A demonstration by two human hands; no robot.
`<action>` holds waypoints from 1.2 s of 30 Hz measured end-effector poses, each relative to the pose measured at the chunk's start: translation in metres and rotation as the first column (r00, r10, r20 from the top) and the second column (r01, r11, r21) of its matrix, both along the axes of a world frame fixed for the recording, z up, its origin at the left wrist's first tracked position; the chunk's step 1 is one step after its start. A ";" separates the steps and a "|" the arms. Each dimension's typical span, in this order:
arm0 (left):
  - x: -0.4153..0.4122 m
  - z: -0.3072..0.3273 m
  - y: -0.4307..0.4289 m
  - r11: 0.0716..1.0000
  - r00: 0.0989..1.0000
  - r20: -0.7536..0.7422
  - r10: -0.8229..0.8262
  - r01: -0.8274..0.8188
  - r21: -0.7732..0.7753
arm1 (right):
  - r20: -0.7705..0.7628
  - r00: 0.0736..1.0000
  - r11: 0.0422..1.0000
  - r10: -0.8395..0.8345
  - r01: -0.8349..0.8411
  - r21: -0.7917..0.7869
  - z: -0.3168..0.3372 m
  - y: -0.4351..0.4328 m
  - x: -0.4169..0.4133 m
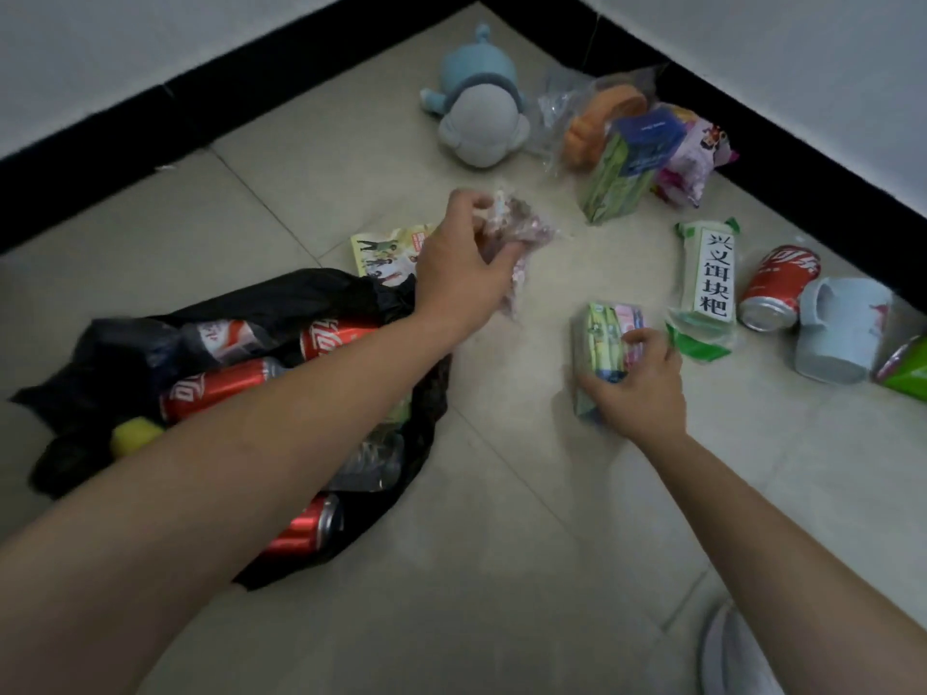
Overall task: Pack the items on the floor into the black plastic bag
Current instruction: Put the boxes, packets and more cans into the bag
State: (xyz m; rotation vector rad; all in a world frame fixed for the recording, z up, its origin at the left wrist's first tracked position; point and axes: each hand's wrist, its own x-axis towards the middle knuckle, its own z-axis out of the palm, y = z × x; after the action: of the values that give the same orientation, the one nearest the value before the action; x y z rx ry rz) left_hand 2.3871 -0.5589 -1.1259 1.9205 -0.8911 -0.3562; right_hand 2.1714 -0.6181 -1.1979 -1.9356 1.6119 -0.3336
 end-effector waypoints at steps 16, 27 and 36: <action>0.117 -0.005 0.286 0.885 0.938 0.319 0.134 -0.258 0.389 | 0.681 0.641 0.861 0.354 -0.508 0.030 0.123 0.116 0.186; 0.126 -0.030 0.307 0.761 0.885 0.425 -0.191 -0.139 0.633 | -0.072 0.499 0.495 0.864 -0.866 -0.071 0.059 0.139 0.165; 0.143 -0.027 0.233 0.640 0.880 0.241 -0.410 0.089 0.763 | 0.314 0.612 0.510 0.726 -0.785 0.351 0.077 0.090 0.173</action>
State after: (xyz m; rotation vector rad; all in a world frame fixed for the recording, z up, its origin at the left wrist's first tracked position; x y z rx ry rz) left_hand 2.5304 -0.3260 -1.1531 2.6878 -1.4660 -0.5751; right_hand 2.3443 -0.5278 -1.1206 -1.9598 0.5244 0.2792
